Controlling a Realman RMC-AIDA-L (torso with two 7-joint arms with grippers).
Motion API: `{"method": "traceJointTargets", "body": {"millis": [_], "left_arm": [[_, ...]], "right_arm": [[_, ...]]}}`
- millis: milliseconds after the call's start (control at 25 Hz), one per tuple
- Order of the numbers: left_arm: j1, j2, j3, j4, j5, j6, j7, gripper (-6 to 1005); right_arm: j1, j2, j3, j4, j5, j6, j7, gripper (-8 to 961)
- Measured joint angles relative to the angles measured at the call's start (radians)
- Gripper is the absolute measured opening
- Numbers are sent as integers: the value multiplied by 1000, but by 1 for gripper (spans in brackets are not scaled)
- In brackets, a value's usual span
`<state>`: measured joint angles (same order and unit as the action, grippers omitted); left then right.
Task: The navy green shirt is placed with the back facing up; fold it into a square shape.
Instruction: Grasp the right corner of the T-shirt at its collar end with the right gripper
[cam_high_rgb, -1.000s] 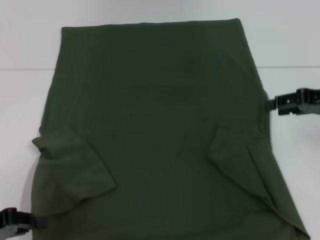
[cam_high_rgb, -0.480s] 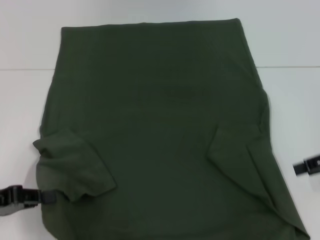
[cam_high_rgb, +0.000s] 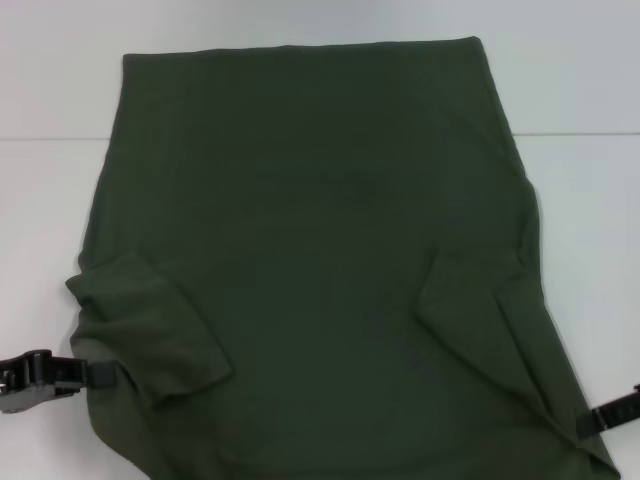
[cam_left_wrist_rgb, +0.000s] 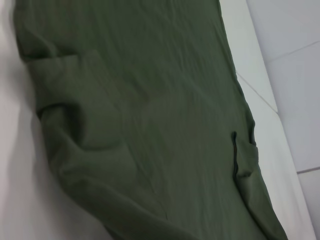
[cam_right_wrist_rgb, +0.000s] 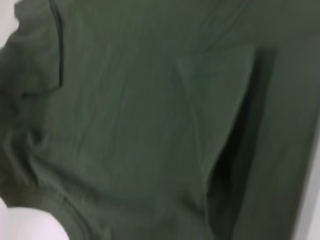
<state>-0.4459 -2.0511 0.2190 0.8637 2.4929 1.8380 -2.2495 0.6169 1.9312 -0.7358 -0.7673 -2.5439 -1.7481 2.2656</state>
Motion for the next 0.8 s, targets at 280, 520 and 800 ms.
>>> {"method": "traceJointTargets", "body": {"millis": [280, 520, 800], "left_arm": [[-5, 0, -4, -4, -3, -1, 0, 36], [-8, 0, -4, -11, -4, -14, 1, 36], [-6, 0, -4, -12, -5, -18, 0, 37]], "right_arm": [[-13, 21, 57, 1, 21, -70, -51, 605], [-17, 17, 76, 2, 4, -73, -31, 682], [-24, 4, 86, -11, -46, -74, 5, 681]]}}
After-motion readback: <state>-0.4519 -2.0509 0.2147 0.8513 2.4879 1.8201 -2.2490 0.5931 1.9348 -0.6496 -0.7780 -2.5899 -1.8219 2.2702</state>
